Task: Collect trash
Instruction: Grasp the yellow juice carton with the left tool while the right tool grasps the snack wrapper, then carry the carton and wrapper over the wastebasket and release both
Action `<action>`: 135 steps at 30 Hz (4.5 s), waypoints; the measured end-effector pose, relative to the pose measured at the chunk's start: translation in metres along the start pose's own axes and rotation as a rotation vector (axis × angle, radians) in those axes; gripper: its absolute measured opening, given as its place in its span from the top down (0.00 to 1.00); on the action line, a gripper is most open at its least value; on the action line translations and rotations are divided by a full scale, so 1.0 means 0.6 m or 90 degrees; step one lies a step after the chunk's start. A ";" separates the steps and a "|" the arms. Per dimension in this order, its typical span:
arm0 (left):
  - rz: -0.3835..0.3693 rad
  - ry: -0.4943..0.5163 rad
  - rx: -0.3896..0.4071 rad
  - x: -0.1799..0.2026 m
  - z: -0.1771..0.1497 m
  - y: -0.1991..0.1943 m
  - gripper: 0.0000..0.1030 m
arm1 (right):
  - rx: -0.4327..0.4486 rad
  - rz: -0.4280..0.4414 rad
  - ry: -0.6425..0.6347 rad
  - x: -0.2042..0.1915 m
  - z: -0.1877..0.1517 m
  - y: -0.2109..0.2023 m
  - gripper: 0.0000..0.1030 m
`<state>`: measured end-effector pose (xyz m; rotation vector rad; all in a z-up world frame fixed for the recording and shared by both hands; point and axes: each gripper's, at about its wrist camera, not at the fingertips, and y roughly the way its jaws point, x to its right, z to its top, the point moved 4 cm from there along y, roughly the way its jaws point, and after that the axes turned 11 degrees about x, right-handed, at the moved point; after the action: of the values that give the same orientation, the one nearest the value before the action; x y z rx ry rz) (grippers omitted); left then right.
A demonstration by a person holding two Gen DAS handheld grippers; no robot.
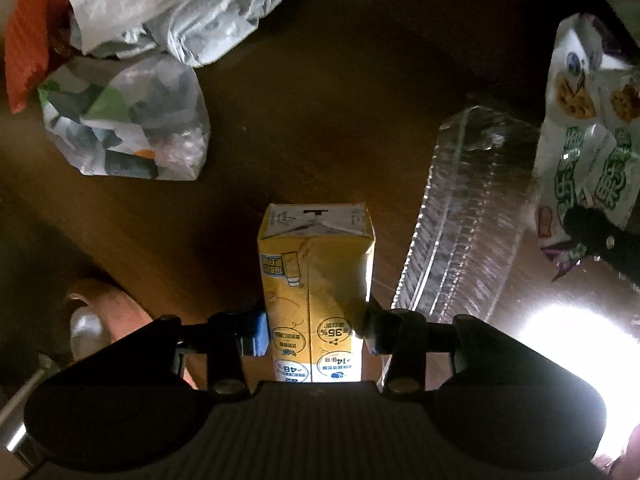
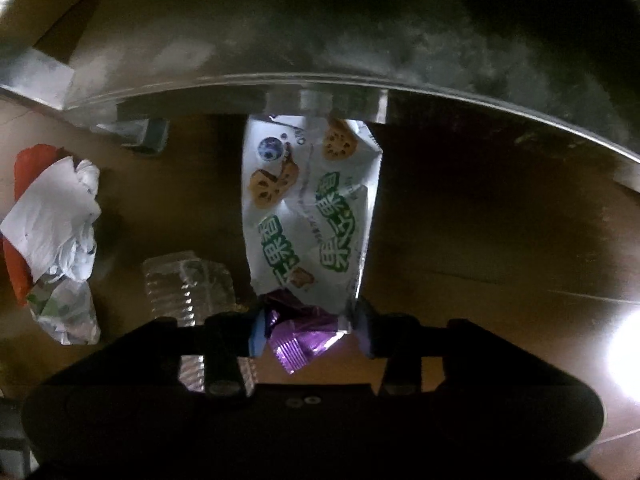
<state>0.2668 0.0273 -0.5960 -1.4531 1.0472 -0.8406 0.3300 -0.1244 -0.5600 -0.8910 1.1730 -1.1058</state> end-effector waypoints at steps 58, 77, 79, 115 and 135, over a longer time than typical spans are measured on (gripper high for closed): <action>-0.248 0.141 0.617 -0.018 -0.235 -0.926 0.58 | 0.477 0.068 -0.132 -0.152 -0.038 -0.924 0.61; -0.254 0.202 0.810 0.099 -0.116 -1.242 0.58 | 0.583 0.014 -0.159 -0.153 0.215 -1.057 0.61; -0.242 0.207 0.810 0.117 -0.090 -1.247 0.58 | 0.580 0.005 -0.162 -0.153 0.239 -1.052 0.61; -0.136 0.273 0.685 0.231 0.109 -1.088 0.34 | 0.471 -0.089 -0.270 -0.160 0.379 -0.898 0.52; -0.155 0.245 0.712 0.152 0.010 -1.139 0.27 | 0.473 -0.082 -0.248 -0.157 0.322 -0.949 0.48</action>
<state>0.4092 -0.0520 0.0741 -0.4600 0.4690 -1.5850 0.4098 -0.1769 0.0410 -0.5561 0.3311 -1.2721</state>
